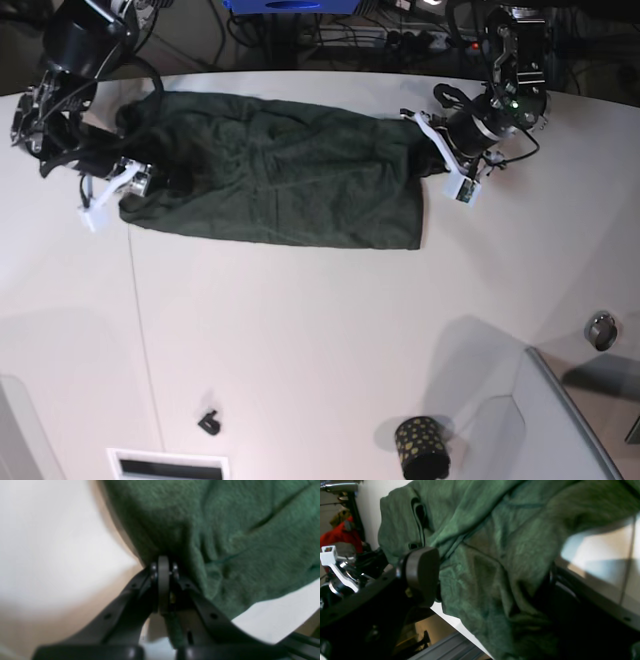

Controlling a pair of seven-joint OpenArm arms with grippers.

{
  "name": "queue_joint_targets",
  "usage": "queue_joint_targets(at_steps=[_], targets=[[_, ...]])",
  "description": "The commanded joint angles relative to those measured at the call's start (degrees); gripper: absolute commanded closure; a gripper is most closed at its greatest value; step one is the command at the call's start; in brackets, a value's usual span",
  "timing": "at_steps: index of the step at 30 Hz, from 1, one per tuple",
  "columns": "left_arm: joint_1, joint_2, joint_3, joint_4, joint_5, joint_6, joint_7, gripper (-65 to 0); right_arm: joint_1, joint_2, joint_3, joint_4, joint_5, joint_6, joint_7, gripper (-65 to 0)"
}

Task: Layout the t-shirt on the table in an organized manner, then fold the t-shirt properly
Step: 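Pull the shirt ends apart with both grippers to straighten it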

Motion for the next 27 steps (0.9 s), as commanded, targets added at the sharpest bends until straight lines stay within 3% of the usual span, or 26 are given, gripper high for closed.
queue_joint_targets(at_steps=[1, 8, 18, 22, 27], targets=[[-0.24, -0.59, -0.60, 0.69, -0.54, -0.16, -1.04, 0.0, -1.88, 0.02, -0.60, 0.82, -7.24, -1.47, -4.49, -49.5], [-0.50, -0.68, -0.25, 0.78, -0.19, -0.16, -1.04, 0.0, -5.39, 0.37, -0.95, 9.97, -7.24, -1.47, -7.56, -49.5], [-0.85, 1.08, 0.01, 1.04, -0.54, -0.16, -0.77, 0.0, -3.11, -0.16, -1.21, 9.79, -7.24, -1.47, -8.27, -49.5], [-0.85, 1.08, 4.50, 0.78, -0.19, -0.07, -0.86, 0.0, -3.28, -0.16, -5.70, 9.79, -7.24, -1.47, -7.74, -49.5], [-0.77, 0.91, 5.20, 0.78, -0.19, -0.07, -0.95, 0.0, -3.11, -0.95, -6.05, 9.79, -7.24, -1.47, -7.65, -49.5]])
